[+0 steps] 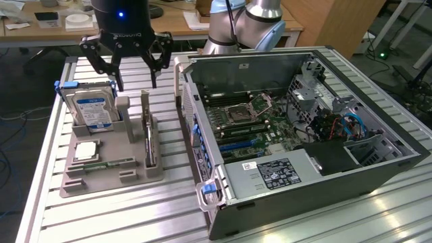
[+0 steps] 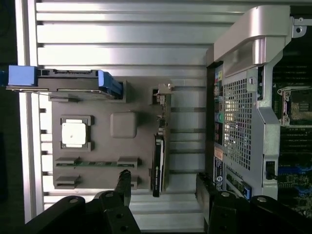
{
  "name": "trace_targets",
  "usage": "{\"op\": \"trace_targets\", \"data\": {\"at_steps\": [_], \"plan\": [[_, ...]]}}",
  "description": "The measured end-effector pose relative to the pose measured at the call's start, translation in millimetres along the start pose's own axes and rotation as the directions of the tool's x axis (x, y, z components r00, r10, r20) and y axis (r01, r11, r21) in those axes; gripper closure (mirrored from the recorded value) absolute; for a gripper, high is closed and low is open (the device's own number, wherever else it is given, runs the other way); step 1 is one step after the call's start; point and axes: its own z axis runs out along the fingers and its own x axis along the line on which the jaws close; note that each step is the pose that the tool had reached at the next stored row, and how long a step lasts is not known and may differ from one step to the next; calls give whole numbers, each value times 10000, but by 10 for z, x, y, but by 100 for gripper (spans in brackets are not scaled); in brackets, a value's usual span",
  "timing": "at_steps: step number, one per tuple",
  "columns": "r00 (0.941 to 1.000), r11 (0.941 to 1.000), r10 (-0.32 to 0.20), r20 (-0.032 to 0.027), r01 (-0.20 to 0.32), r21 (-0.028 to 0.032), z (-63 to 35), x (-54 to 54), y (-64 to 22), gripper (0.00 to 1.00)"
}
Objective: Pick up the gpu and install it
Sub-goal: 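Pick up the gpu and move the gpu toward the slot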
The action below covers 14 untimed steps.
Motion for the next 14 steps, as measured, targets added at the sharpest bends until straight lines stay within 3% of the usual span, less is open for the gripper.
{"op": "trace_targets", "data": {"at_steps": [14], "plan": [[9998,9998,195,4,-195,5,135,1,-4,35]]}}
